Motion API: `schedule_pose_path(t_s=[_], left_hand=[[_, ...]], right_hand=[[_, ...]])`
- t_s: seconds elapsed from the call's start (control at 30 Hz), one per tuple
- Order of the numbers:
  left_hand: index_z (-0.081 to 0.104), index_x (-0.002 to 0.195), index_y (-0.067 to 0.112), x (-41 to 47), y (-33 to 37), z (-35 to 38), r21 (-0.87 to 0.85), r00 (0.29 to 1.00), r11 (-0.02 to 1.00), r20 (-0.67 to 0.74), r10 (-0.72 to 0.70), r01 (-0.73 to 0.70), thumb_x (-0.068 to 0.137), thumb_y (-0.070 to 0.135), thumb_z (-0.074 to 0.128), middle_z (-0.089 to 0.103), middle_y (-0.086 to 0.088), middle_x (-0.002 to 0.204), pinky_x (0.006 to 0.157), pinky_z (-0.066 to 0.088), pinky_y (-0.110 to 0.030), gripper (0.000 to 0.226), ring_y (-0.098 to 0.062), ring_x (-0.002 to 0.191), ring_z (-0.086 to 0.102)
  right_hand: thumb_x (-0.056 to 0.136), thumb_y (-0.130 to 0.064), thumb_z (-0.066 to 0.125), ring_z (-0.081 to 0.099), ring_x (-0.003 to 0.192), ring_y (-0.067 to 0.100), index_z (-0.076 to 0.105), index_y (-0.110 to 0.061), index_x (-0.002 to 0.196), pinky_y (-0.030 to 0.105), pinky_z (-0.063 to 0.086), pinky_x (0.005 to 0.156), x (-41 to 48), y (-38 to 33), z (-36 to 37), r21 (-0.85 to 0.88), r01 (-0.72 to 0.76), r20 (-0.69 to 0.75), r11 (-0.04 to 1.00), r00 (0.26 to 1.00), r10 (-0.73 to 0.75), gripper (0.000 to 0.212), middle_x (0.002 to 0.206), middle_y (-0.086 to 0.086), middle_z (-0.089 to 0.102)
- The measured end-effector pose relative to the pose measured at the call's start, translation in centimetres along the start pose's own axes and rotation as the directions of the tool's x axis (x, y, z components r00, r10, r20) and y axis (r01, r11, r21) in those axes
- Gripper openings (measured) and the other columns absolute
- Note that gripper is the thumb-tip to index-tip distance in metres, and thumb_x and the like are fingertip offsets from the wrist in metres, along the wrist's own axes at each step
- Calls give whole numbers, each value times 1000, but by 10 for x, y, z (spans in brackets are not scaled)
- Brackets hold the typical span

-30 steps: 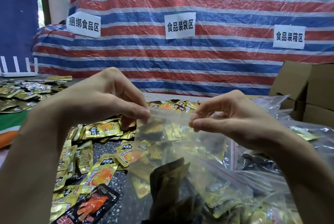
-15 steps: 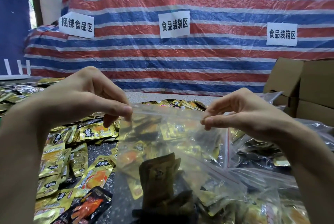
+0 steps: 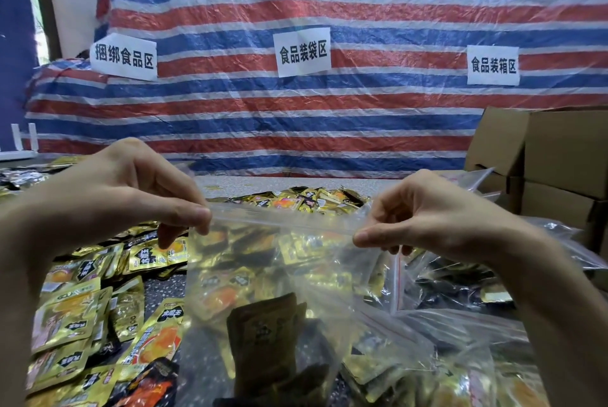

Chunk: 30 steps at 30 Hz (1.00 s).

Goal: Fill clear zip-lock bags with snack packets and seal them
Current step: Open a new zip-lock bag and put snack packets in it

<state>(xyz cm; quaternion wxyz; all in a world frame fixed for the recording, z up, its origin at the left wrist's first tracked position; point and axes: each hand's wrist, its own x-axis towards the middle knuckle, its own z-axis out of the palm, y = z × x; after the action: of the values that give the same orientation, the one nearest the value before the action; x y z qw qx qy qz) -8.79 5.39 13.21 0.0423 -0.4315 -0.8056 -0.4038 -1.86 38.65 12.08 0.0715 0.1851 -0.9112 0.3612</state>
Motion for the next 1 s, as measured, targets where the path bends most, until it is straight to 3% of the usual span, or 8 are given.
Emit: schedule_pose_path(t_s=[0.2,0.33,0.6,0.7,0.77,0.83,0.9,1.0], left_hand=[[81,83,13,1,-11,-1,9,999,999,-21,-47,47,74,53,80,69,-12,65,49,51,-27,41,-23,54,64],[80,85,16,2,-13,0,50,997,996,-28,-68,70,75,56,79,70,-9,68,48,50,-25,41,-19,56,63],[79,84,26,11,-10,9,108,997,992,-61,-57,63,71,65,70,66,-8,61,47,48,-23,42,-16,49,61],[78,82,28,14,-8,14,110,997,992,-54,-49,55,69,65,67,67,-6,63,49,49,-22,41,-13,51,61],[78,82,29,16,-7,16,140,999,990,-48,-3,10,72,66,66,68,-5,64,48,47,-22,40,-12,51,61],[78,81,28,17,-4,18,140,998,989,-27,57,-52,76,63,67,66,-6,63,47,46,-23,37,-14,50,59],[77,78,26,18,-2,20,119,990,984,-29,140,-136,79,54,71,64,-6,58,46,43,-20,29,-13,47,57],[76,75,23,21,0,23,89,970,968,-45,238,-233,82,40,74,61,1,54,47,42,-15,19,-12,44,56]], right_hand=[[65,-50,78,54,49,9,68,-11,61,21,43,50,1,3,-2,-30,-37,-23,999,999,37,40,52,1,62],[73,-40,83,52,44,7,65,-16,53,17,40,46,1,4,0,-49,-34,-49,998,998,32,36,49,0,62],[74,-43,83,53,47,7,64,-16,56,20,40,48,0,5,2,-74,-55,-64,996,997,50,38,51,-2,62],[79,-47,78,56,57,11,66,-10,71,34,47,55,1,2,5,-125,-38,-25,991,999,35,40,66,5,68],[77,-51,77,66,71,24,67,-12,83,47,56,70,2,0,10,-105,-22,14,994,1000,23,41,82,11,72],[74,-52,79,70,78,23,64,-17,96,52,58,75,5,0,16,-54,-33,28,998,999,34,45,87,9,73],[71,-55,82,69,76,9,56,-28,113,42,61,75,8,2,22,-24,-59,13,998,998,59,56,87,-1,71],[68,-64,80,65,78,-1,56,-39,127,19,53,66,10,1,27,-157,-50,26,986,998,54,68,89,-9,67]])
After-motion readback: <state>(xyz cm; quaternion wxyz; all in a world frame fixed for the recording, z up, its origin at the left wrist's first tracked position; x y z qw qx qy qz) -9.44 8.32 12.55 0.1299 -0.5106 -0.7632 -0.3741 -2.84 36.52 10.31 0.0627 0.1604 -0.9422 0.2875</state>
